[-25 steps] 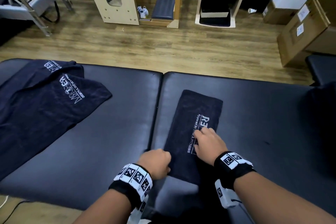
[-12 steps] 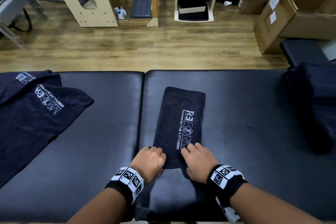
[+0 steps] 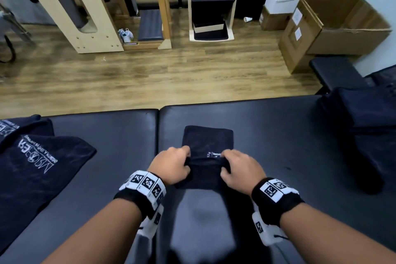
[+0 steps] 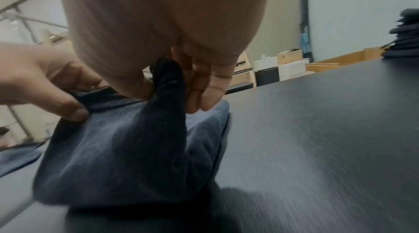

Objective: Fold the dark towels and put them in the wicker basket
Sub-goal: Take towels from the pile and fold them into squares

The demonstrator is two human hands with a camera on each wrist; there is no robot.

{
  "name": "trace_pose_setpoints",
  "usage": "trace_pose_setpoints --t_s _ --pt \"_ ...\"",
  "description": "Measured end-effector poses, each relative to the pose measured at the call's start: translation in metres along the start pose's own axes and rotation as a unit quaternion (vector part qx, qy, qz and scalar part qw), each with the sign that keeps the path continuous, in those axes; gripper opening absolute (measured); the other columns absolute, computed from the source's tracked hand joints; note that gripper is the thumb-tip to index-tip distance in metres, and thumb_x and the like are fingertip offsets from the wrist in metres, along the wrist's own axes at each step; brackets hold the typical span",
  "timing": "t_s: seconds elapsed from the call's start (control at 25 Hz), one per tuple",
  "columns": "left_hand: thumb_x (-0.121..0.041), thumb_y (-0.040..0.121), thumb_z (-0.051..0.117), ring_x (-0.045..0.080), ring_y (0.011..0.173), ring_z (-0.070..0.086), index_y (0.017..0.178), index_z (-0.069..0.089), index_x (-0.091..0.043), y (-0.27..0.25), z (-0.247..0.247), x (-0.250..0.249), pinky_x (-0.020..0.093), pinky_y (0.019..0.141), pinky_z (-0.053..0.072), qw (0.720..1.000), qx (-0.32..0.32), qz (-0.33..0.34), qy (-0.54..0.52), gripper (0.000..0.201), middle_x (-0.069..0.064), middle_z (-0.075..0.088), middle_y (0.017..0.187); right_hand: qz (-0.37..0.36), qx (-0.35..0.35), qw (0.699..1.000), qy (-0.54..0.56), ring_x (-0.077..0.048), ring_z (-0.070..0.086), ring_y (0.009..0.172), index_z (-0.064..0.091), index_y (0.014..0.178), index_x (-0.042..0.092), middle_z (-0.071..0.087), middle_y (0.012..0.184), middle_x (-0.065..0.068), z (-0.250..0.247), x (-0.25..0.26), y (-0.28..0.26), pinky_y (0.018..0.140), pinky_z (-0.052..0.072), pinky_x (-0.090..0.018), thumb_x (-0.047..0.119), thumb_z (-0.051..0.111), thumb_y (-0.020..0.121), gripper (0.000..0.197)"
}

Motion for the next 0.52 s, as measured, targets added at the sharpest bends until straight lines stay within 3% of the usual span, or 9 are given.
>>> trace_pose_setpoints --t_s 0.12,0.2,0.32,0.44,0.52 --pt "-0.028 0.078 0.057 0.028 0.096 0.064 0.098 0.055 -0.027 0.043 -0.022 0.014 0.037 0.081 0.054 0.996 -0.017 -0.022 -0.079 0.021 0.003 0.068 0.099 0.067 -0.02 0.996 0.06 -0.029 0.065 0.103 0.058 0.113 0.027 0.07 0.109 -0.001 -0.024 -0.02 0.042 0.086 0.053 -0.038 0.034 0.059 0.083 0.03" --pt "-0.029 0.081 0.061 0.029 0.097 0.063 0.099 0.056 -0.024 0.066 -0.037 0.021 0.035 0.081 0.053 0.99 -0.068 -0.041 -0.115 0.02 0.005 0.069 0.098 0.102 -0.034 0.991 0.08 -0.032 0.063 0.108 0.06 0.116 0.025 0.071 0.111 -0.006 -0.033 -0.03 0.066 0.089 0.053 -0.037 0.033 0.061 0.086 0.032" --pt "-0.046 0.085 0.061 0.035 0.1 0.063 0.105 0.057 -0.018 0.084 -0.038 0.044 0.038 0.084 0.053 0.969 -0.132 -0.135 -0.157 0.034 0.011 0.067 0.102 0.178 -0.029 0.981 0.073 -0.039 0.06 0.113 0.058 0.12 0.015 0.068 0.117 -0.014 -0.028 -0.05 0.085 0.09 0.05 -0.041 0.043 0.057 0.094 0.038" --pt "-0.057 0.087 0.057 0.039 0.103 0.063 0.089 0.053 -0.013 0.084 -0.004 0.054 0.038 0.085 0.053 0.977 -0.056 -0.19 -0.083 0.044 0.017 0.066 0.109 0.238 0.011 0.97 0.049 -0.041 0.062 0.108 0.058 0.11 0.01 0.067 0.115 -0.019 -0.002 -0.06 0.077 0.085 0.049 -0.041 0.054 0.048 0.096 0.047" --pt "-0.064 0.083 0.058 0.037 0.1 0.065 0.086 0.055 -0.013 0.082 0.018 0.059 0.037 0.084 0.054 0.975 -0.012 -0.2 -0.093 0.051 0.014 0.068 0.107 0.257 0.022 0.965 0.053 -0.039 0.062 0.109 0.059 0.112 0.009 0.066 0.117 -0.017 0.015 -0.061 0.068 0.086 0.048 -0.04 0.055 0.047 0.097 0.05"
Point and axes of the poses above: each hand's wrist, its own y-axis towards the middle knuckle, its own z-axis out of the palm, x = y × z, the point moved 9 cm from there along y, towards the middle knuckle
